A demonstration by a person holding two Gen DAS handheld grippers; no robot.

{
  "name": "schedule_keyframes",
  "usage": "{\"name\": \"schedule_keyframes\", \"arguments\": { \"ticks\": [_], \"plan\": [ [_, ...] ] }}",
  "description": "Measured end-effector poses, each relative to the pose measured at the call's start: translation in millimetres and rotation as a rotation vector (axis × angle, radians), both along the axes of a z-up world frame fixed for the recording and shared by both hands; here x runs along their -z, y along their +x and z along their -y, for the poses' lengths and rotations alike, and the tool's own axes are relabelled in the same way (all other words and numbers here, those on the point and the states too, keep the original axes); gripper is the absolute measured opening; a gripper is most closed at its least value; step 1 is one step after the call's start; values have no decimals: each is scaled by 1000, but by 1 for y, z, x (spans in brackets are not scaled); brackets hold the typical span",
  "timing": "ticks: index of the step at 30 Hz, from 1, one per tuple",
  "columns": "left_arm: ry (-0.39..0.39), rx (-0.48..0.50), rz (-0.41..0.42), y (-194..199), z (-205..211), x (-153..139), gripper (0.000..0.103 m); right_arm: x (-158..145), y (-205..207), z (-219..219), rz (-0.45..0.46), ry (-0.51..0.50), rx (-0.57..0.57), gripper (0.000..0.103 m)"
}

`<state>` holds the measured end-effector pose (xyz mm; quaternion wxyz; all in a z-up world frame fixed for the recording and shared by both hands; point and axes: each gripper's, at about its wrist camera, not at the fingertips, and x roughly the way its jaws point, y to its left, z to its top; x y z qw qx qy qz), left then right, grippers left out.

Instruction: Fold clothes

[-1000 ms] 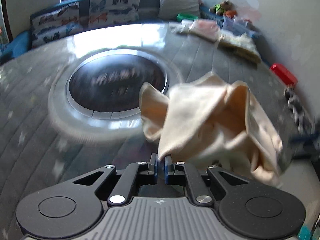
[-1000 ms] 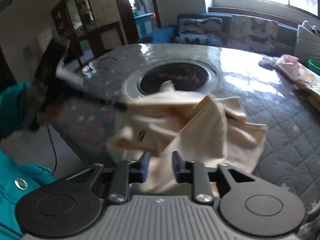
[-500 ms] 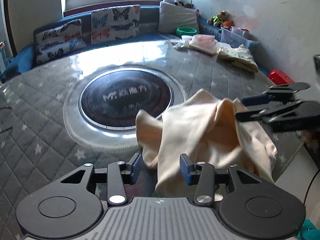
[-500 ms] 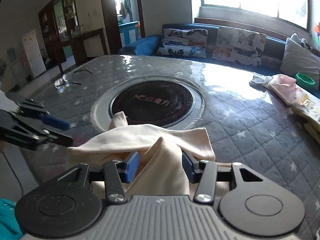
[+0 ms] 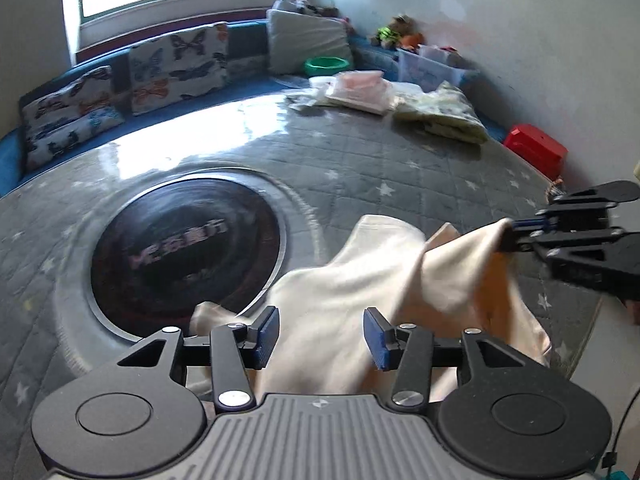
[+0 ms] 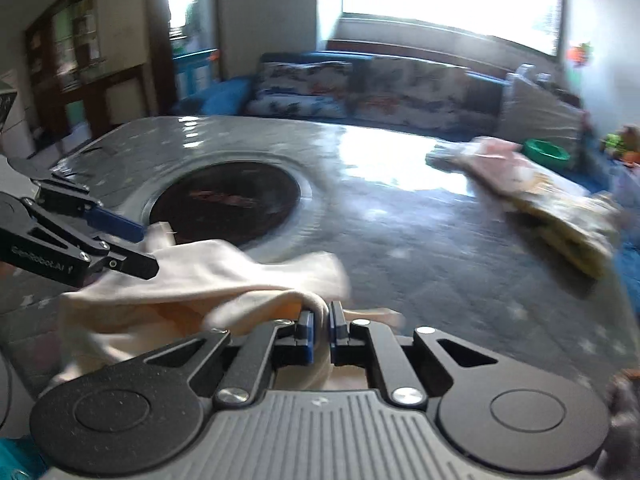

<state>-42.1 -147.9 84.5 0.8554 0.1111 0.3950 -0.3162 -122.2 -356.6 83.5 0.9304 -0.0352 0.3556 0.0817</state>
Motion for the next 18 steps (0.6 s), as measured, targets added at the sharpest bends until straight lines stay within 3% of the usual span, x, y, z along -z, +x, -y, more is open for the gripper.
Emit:
{"name": "schedule_keyframes", "arguments": {
  "ticks": [8,11,14,15,17,18],
  "plan": [
    [21,123,3,1,48,12,54,-1,-38,53,5,-66,287,6],
    [44,142,4,2,62,21,54,4,-45,69,-41,-71,350,12],
    [61,140,11,5,67,29,53,5,-53,73,-63,-54,338,22],
    [66,138,14,6,68,31,51,4,-56,72,-61,-49,328,29],
    [75,134,20,8,70,37,31,-2,-58,67,-38,-53,302,36],
    [80,133,23,9,71,39,28,-4,-57,65,-29,-51,288,37]
  ]
}}
